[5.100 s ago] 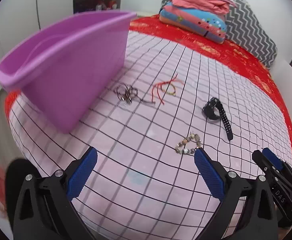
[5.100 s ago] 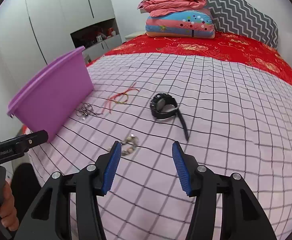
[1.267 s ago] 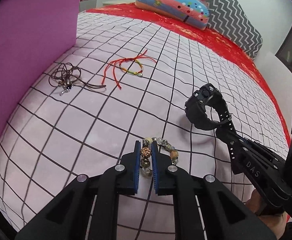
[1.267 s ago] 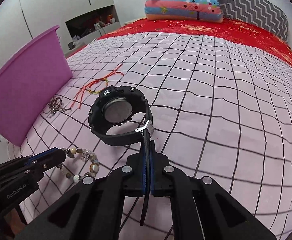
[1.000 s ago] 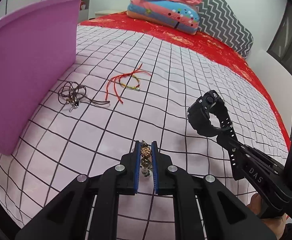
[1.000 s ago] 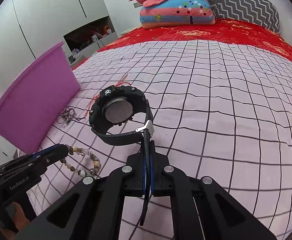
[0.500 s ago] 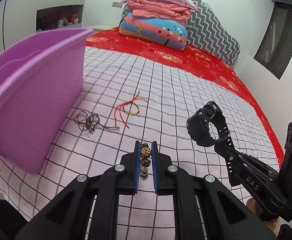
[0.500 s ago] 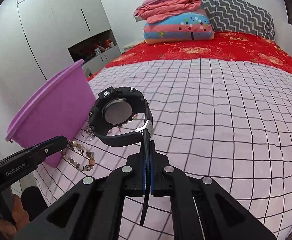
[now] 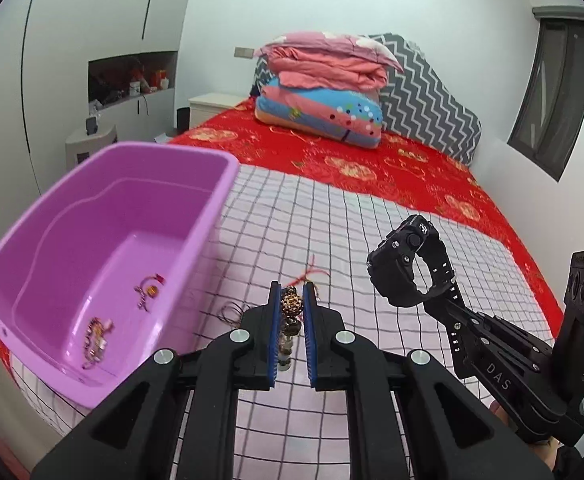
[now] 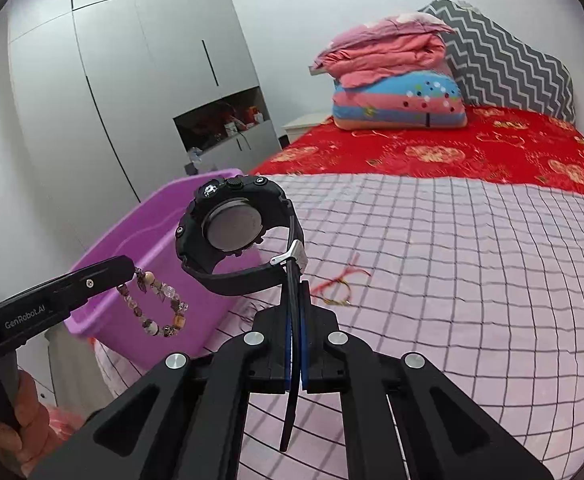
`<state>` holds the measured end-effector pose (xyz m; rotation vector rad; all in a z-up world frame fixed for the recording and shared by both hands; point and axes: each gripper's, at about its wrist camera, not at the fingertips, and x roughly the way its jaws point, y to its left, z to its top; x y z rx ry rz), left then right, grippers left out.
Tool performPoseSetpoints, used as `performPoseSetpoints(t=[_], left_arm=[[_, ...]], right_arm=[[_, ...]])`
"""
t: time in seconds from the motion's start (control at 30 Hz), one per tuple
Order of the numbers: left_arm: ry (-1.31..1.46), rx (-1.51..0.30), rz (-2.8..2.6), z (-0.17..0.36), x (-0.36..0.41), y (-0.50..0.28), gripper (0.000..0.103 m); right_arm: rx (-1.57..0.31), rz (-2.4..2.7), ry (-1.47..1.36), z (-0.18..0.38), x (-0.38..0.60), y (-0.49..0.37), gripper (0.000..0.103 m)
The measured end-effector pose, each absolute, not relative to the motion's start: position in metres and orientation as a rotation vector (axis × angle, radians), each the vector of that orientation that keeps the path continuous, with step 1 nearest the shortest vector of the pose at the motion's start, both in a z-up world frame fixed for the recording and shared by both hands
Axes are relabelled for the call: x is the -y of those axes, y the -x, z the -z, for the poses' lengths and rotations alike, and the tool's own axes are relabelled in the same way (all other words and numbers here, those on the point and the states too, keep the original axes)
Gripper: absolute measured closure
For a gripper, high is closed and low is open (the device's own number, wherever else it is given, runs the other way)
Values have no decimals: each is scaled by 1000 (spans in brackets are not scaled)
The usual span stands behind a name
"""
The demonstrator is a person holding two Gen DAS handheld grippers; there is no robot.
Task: Organize jewelry
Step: 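Lift and carry the beaded bracelet and watch in both grippers over the tub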
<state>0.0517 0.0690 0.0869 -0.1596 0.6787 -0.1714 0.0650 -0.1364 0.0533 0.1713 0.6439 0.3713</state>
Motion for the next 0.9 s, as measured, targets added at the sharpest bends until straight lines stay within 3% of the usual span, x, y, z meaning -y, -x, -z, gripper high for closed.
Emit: performPoseSetpoints(t=[0.4,0.9], left_arm=[[174,-630,110,-122,-149,-68,92],[222,-751,-37,-81,-246,-104,92]], right_arm=[[-621,-490,-145,-94,48,-98,100],[-742,-566,-32,-74,-69,-146,100]])
